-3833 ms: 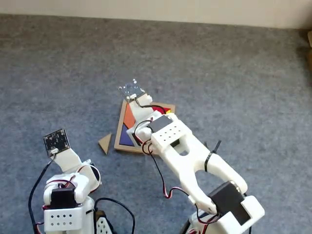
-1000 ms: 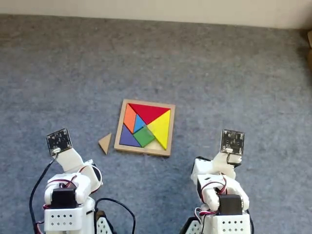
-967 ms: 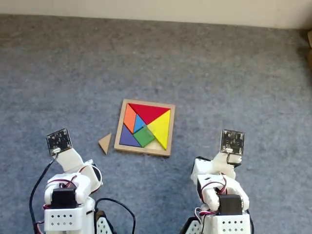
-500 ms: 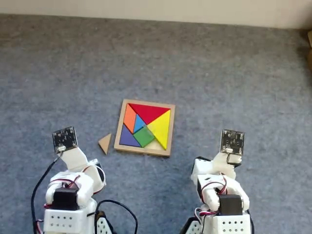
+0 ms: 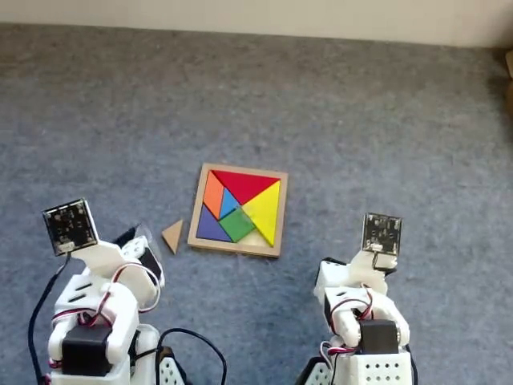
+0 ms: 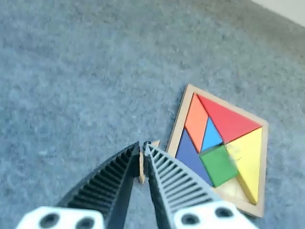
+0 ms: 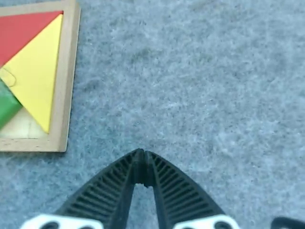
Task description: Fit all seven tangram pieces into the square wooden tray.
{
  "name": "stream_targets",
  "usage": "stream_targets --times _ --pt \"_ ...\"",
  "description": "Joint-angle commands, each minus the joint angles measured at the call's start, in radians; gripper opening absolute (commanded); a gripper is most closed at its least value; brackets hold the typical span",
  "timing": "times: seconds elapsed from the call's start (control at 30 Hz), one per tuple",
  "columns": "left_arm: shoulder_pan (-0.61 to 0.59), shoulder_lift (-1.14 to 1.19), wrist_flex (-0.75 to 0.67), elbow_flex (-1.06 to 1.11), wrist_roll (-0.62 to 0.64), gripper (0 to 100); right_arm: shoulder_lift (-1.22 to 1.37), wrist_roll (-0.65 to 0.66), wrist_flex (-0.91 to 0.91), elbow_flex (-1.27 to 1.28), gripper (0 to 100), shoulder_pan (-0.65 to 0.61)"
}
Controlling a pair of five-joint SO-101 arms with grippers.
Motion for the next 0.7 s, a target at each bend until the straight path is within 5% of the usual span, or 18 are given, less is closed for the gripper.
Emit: stream_targets --times 0.0,0.1,0.17,0.5,0.67 --pt "-0.015 -0.039 -0.032 -0.039 -0.238 5 -0.016 0.011 -0.001 0.124 0.5 0.012" --pt "-0.062 -0.039 -0.034 -0.019 -0.623 5 -0.018 0.011 -0.001 0.124 0.5 0.012" --pt "-0.07 -0.039 -0.034 -0.033 -0.746 5 -0.018 0.011 -0.001 0.124 0.5 0.013" --pt "-0.07 0.079 -0.061 -0.051 -0.729 6 -0.019 0.011 -0.024 0.124 0.5 0.054" --pt "-0.07 0.398 -0.114 -0.094 -0.753 21 -0.019 0.011 -0.024 0.124 0.5 0.054"
